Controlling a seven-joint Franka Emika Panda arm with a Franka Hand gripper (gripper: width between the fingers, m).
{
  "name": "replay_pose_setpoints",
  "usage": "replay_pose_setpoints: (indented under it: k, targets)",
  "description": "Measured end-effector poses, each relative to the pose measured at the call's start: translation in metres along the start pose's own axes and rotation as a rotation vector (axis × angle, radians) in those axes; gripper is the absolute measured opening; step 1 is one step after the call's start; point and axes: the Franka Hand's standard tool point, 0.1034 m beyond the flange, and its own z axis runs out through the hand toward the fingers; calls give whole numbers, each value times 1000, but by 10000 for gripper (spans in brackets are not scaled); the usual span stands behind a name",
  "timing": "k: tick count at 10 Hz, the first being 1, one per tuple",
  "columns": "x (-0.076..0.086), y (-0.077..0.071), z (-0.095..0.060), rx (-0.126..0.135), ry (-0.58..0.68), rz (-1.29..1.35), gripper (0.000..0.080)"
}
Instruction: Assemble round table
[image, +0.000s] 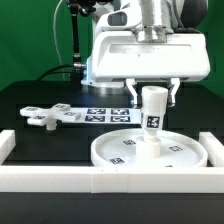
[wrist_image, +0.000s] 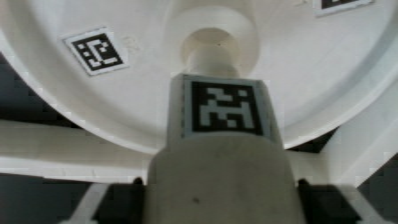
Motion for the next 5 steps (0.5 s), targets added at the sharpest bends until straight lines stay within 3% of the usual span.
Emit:
replay_pose_setpoints:
  k: [5]
  targets:
    - [-2, 3, -1, -5, 2, 4, 409]
